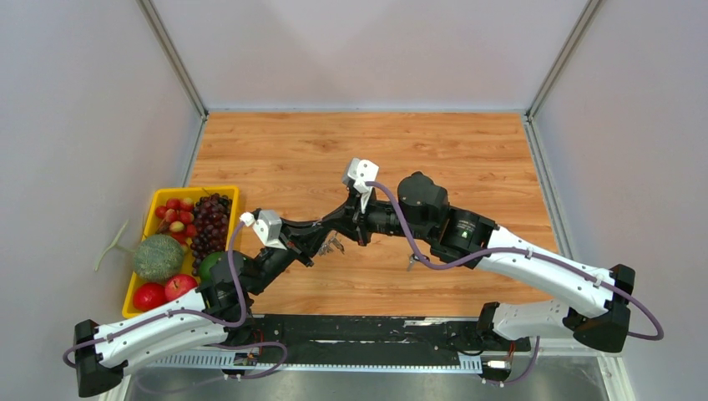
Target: Put the keys on the keyring
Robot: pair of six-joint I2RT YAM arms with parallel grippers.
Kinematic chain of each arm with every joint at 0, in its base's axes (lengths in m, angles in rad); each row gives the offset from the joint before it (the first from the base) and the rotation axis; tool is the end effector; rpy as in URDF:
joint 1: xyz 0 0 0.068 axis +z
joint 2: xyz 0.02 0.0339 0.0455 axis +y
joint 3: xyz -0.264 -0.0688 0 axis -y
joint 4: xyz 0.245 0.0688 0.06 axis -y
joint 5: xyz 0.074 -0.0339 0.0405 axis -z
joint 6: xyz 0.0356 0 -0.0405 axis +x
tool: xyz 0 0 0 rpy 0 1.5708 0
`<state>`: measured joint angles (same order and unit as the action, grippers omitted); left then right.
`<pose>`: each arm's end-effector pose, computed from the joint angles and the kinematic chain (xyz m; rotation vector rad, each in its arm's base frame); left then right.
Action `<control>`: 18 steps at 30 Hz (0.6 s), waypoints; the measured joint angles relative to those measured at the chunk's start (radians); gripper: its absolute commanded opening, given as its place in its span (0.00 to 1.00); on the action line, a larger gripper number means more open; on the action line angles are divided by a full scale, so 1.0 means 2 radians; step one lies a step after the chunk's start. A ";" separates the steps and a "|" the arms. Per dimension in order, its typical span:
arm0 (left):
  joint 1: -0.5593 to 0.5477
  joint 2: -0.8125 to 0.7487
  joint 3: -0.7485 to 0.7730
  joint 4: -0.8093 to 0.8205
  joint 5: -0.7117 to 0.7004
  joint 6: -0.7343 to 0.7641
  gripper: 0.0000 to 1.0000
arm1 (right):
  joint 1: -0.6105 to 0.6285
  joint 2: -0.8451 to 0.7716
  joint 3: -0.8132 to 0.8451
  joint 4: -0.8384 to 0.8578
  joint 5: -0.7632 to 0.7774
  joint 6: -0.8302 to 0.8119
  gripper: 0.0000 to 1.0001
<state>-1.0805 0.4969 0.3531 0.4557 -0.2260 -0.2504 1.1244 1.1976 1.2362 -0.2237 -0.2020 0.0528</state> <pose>0.0741 -0.1219 0.2970 0.3432 1.2879 -0.9989 0.1115 0.2496 0.4087 -1.0860 1.5220 1.0157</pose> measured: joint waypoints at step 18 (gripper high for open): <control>0.000 0.021 0.035 -0.022 0.019 0.025 0.53 | 0.035 0.027 0.090 -0.073 0.075 0.013 0.00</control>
<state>-1.0805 0.5388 0.4232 0.4114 -0.1875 -0.2008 1.1934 1.2507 1.4162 -0.3695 -0.0521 0.0788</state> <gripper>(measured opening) 0.519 0.010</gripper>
